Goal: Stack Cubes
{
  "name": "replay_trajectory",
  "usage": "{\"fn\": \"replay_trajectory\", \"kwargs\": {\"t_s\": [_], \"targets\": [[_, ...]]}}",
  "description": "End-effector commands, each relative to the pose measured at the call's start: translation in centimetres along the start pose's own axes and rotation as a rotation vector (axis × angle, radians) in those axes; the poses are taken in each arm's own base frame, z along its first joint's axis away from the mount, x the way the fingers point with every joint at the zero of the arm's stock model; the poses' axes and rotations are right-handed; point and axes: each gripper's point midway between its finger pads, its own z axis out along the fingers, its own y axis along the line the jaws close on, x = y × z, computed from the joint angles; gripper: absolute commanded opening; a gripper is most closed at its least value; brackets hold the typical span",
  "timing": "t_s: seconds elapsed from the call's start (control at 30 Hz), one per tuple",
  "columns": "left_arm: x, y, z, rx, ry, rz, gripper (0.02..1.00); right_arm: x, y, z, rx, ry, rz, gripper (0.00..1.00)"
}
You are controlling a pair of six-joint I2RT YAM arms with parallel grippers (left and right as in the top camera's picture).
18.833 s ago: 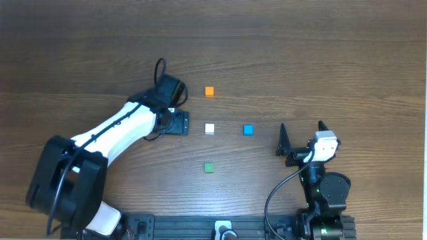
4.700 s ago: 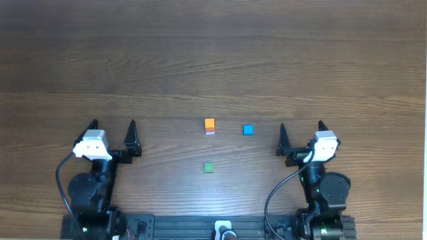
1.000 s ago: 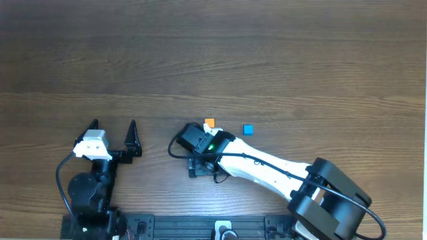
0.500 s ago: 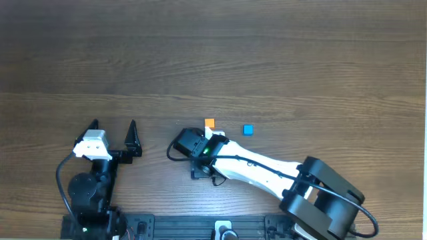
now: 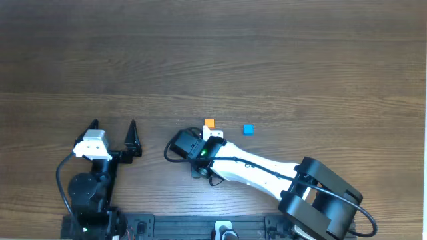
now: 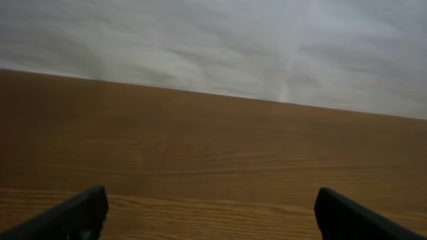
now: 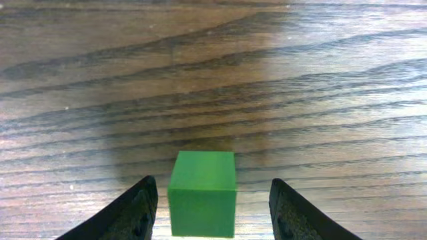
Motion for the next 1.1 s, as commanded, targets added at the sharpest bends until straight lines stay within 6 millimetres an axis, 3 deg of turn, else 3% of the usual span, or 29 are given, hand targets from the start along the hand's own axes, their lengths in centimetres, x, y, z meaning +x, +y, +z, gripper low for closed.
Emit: {"fn": "replay_trajectory", "kwargs": {"t_s": [0.03,0.47,1.1], "targets": [[0.17,0.03,0.01,0.003,0.002,0.018,1.0,-0.42,0.54,-0.1,0.0,-0.022,0.002,0.524],[0.17,0.03,0.01,0.003,0.002,0.018,1.0,-0.3,0.64,0.3,0.007,-0.022,-0.004,0.413],[0.17,0.03,0.01,0.003,0.002,0.018,1.0,-0.74,0.81,0.26,0.004,-0.041,-0.003,0.102]]}}
